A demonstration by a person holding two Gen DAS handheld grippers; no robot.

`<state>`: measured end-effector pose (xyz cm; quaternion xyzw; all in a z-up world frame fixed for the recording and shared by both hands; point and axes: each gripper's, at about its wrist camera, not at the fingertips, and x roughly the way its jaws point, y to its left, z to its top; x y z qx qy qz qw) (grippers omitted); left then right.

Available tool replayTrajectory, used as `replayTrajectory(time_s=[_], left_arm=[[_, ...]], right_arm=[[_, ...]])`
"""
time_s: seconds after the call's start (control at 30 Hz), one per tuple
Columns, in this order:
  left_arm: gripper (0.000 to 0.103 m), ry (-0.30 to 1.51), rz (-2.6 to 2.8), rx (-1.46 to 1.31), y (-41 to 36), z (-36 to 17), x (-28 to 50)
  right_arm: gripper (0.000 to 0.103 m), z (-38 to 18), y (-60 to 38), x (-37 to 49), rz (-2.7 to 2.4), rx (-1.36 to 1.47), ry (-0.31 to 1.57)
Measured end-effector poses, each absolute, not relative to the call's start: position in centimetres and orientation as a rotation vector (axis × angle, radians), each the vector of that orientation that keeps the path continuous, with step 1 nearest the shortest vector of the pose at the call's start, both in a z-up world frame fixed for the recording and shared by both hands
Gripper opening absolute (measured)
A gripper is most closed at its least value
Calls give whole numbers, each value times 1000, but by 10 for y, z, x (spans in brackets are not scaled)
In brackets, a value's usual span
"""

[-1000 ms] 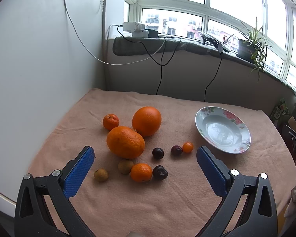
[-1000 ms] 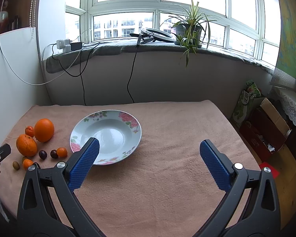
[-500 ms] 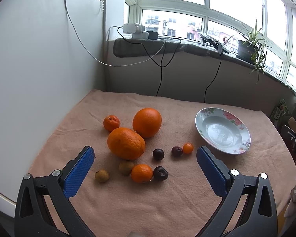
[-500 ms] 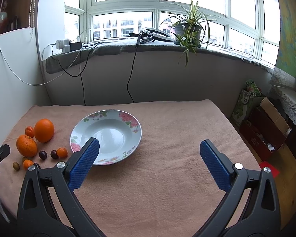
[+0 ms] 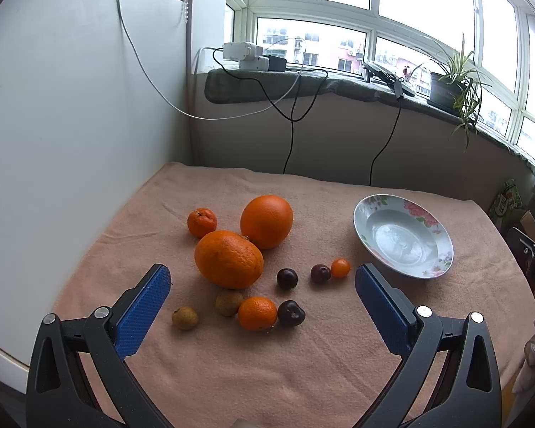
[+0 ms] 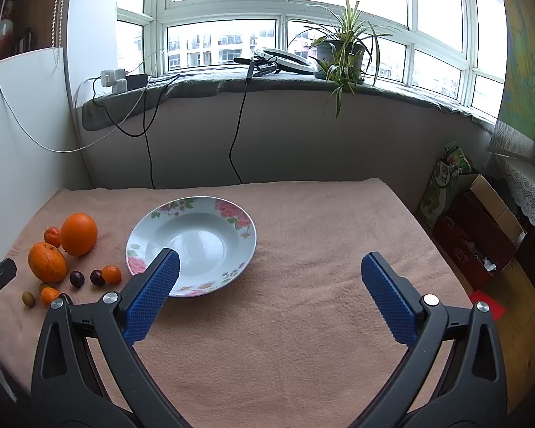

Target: Organize fruits

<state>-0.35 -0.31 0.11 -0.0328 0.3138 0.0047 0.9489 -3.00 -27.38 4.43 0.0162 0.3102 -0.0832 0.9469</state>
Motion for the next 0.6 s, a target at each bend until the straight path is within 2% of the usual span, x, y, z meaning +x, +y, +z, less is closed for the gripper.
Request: replayTrajectory(time_s=[0.6], left_arm=[[103,638,10,-70,-1,1,-3]], right_arm=[[103,42,-270,-29,-166,34,637]])
